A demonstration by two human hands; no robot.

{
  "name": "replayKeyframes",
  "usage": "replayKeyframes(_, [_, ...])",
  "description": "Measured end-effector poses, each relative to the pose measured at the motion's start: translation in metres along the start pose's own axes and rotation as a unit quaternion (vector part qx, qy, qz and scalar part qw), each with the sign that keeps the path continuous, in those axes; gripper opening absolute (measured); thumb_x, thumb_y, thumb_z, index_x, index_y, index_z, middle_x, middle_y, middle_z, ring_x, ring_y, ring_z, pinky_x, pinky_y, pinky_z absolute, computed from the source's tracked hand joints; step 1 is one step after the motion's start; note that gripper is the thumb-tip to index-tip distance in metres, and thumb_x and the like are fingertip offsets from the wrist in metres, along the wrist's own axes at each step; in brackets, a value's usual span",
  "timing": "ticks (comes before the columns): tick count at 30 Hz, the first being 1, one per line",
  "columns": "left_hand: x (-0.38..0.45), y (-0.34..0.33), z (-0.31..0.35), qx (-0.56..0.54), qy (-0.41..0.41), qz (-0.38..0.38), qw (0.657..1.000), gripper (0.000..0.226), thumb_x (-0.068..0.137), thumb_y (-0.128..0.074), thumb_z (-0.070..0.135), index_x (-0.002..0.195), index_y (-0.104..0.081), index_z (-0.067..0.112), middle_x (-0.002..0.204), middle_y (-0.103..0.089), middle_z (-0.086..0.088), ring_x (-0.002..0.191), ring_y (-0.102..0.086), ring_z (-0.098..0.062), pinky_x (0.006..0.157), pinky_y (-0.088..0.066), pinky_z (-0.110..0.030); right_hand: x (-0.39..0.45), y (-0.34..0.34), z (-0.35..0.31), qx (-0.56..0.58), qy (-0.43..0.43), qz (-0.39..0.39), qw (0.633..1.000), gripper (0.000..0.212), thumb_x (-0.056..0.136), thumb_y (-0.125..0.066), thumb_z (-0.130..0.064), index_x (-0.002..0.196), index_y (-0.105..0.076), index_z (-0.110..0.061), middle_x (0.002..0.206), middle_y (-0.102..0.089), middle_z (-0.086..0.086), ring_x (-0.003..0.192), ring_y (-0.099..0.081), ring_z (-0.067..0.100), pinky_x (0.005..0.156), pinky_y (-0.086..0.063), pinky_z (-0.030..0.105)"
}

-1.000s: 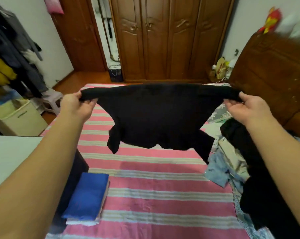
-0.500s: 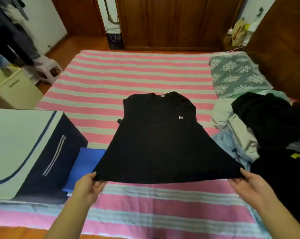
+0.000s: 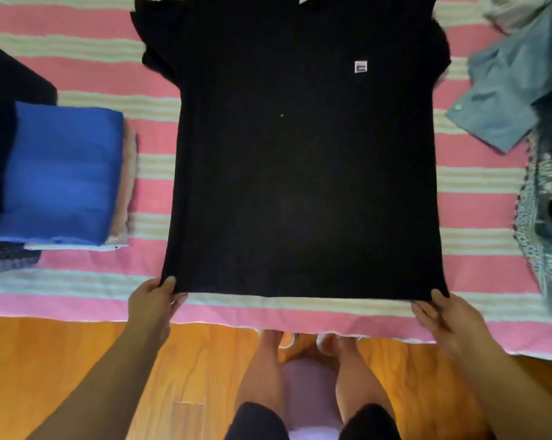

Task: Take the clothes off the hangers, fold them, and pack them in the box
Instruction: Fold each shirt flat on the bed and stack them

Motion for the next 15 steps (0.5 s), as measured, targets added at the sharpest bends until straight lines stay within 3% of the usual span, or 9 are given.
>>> replayKeyframes(3, [-0.009,0.018,0.005,0.068,-0.033,0.041,0.996,0.011,0.1,-0.059,0.001,0.111,-0.059,-0.001,0.107,-0.064,-0.02,0.089,-0.065,-0.033,0.079,-0.058,-0.035,-0.011,0.023,0.0,-0.057,-0.001,0.058,0.997,0.041,0.102,-0.051,-0.004,0.142,-0.047,-0.006,0.13,-0.061,0.014,0.104,-0.067,0.033,0.07,-0.063,0.038])
replayKeyframes(6, [-0.022,0.045,-0.004,0.183,-0.054,0.067,0.979,0.007,0.097,-0.063,0.002,0.103,-0.06,0.0,0.097,-0.067,-0.02,0.083,-0.067,-0.036,0.084,-0.056,-0.043,-0.037,0.045,0.009,-0.135,-0.03,0.096,0.986,0.033,0.1,-0.054,-0.003,0.133,-0.052,-0.002,0.113,-0.065,0.018,0.098,-0.067,0.031,0.084,-0.059,0.044])
replayKeyframes(9, [-0.026,0.066,-0.027,0.311,-0.04,0.078,0.946,0.007,0.091,-0.068,0.007,0.091,-0.065,0.001,0.082,-0.07,-0.022,0.079,-0.07,-0.041,0.079,-0.058,-0.051,-0.054,0.061,0.027,-0.223,-0.063,0.138,0.963,0.023,0.1,-0.055,-0.006,0.121,-0.055,0.003,0.103,-0.066,0.021,0.09,-0.067,0.032,0.094,-0.055,0.049])
replayKeyframes(12, [-0.026,0.063,-0.035,0.445,-0.02,0.047,0.894,0.011,0.088,-0.068,0.006,0.088,-0.065,-0.005,0.084,-0.067,-0.023,0.077,-0.062,-0.041,0.071,-0.05,-0.044,-0.065,0.051,0.033,-0.29,-0.085,0.126,0.945,0.011,0.101,-0.052,-0.005,0.105,-0.057,0.005,0.099,-0.064,0.022,0.082,-0.063,0.027,0.093,-0.055,0.046])
replayKeyframes(13, [-0.027,0.056,-0.029,0.492,-0.031,0.048,0.869,0.016,0.088,-0.069,0.008,0.093,-0.062,-0.006,0.091,-0.065,-0.025,0.081,-0.06,-0.042,0.073,-0.049,-0.045,-0.064,0.042,0.026,-0.359,-0.062,0.134,0.922,0.014,0.1,-0.055,-0.006,0.108,-0.058,0.006,0.103,-0.062,0.024,0.087,-0.061,0.03,0.094,-0.055,0.048])
replayKeyframes(15, [-0.028,0.033,-0.003,0.519,-0.113,0.076,0.844,0.027,0.087,-0.068,0.011,0.106,-0.057,-0.005,0.106,-0.06,-0.03,0.094,-0.057,-0.046,0.076,-0.046,-0.047,-0.065,0.007,-0.005,-0.509,0.102,0.192,0.833,0.029,0.095,-0.062,-0.009,0.121,-0.057,0.004,0.111,-0.059,0.024,0.098,-0.061,0.036,0.091,-0.055,0.05])
Point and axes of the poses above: each hand's wrist, its own x-axis towards the middle knuckle, its own y-axis out of the back of the hand, z = x × y, the point moved 3 cm from there along x, towards the middle knuckle
